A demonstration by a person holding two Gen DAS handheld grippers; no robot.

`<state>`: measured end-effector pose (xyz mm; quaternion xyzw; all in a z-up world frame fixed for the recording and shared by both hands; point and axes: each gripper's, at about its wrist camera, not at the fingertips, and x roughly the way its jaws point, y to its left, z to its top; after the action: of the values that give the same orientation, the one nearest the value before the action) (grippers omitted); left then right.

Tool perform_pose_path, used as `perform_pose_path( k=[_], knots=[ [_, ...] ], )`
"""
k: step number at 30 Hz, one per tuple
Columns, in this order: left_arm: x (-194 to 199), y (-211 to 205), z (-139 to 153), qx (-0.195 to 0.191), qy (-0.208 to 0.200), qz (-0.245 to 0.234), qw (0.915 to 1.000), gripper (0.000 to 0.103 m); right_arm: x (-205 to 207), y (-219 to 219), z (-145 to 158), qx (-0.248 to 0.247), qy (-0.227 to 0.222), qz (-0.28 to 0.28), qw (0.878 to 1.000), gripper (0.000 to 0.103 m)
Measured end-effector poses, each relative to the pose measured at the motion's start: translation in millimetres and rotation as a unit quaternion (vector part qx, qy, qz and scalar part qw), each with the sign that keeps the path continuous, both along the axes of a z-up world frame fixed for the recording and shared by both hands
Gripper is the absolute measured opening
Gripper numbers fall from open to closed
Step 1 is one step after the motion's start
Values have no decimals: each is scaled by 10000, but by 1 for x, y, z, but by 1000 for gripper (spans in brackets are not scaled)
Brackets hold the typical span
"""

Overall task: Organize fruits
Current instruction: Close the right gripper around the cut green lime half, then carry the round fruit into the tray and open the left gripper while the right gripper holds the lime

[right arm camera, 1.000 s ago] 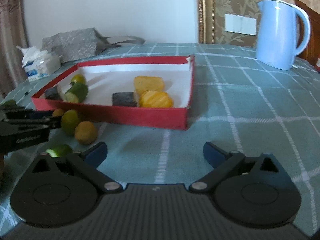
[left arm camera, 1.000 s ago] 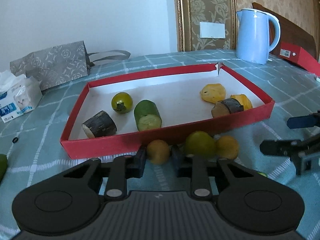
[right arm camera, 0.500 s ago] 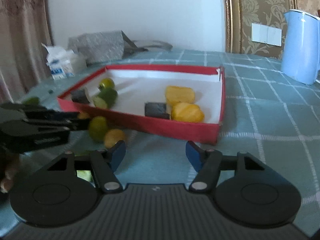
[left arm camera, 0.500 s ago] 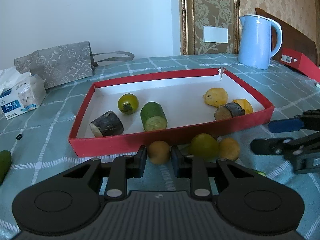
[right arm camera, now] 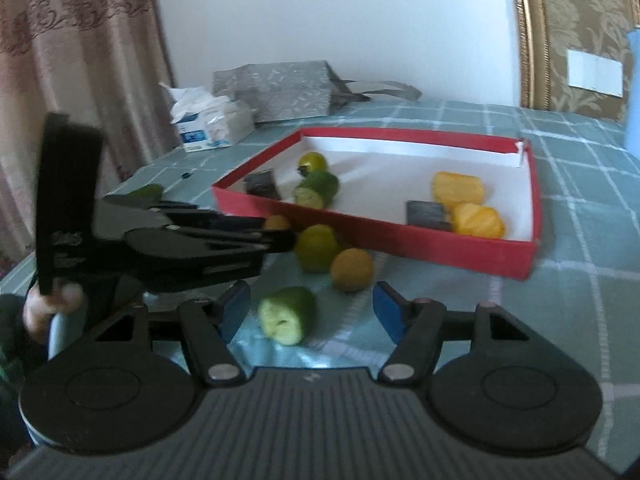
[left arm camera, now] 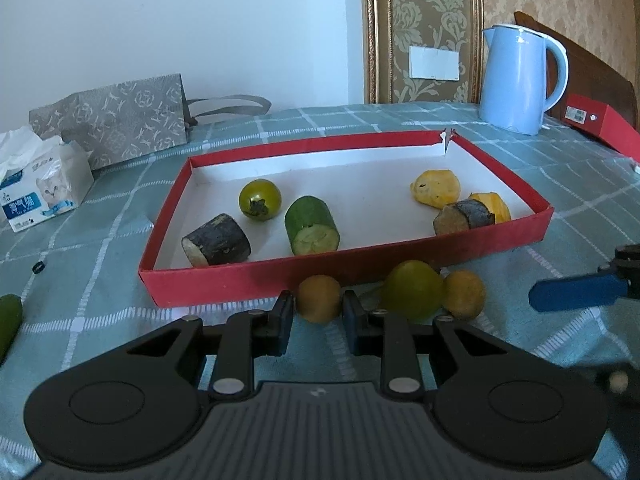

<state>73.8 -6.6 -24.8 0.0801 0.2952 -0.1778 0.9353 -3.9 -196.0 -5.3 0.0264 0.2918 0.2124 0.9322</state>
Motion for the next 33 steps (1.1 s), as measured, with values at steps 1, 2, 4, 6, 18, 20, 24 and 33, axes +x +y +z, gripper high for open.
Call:
perform_pose_path(
  k=[1,2,4,6,18,20,24,33],
  knots=[
    [1,0,0,1,24,1,10000,26,-1,4,-1,-90,-23,19,10000,66],
    [1,0,0,-7,27,4,10000,26,-2,7,-2,-199,-66,17,9998,66],
    [1,1,0,-20,35,5,10000,26,-1,15,-6,-472,-156,-7,9988,63],
    [1,1,-1,-8,36,0,10000,26,0,19,-10,-606,-185,-21,9980,50],
    [0,1,-1,-2,27,-40,10000,26,1,14,-11,-821,-481,-391,9947,30],
    [-1,1,-1,15,12,-57,10000,26,2,7,-9,-1018,-622,-638,9908,30],
    [-3,1,0,-16,12,-153,9999,26,7,-10,-15,-1060,-521,-901,9889,29],
    [-21,8,3,-141,-121,-91,9998,26,4,-19,-14,-812,-625,-1011,9896,29]
  ],
)
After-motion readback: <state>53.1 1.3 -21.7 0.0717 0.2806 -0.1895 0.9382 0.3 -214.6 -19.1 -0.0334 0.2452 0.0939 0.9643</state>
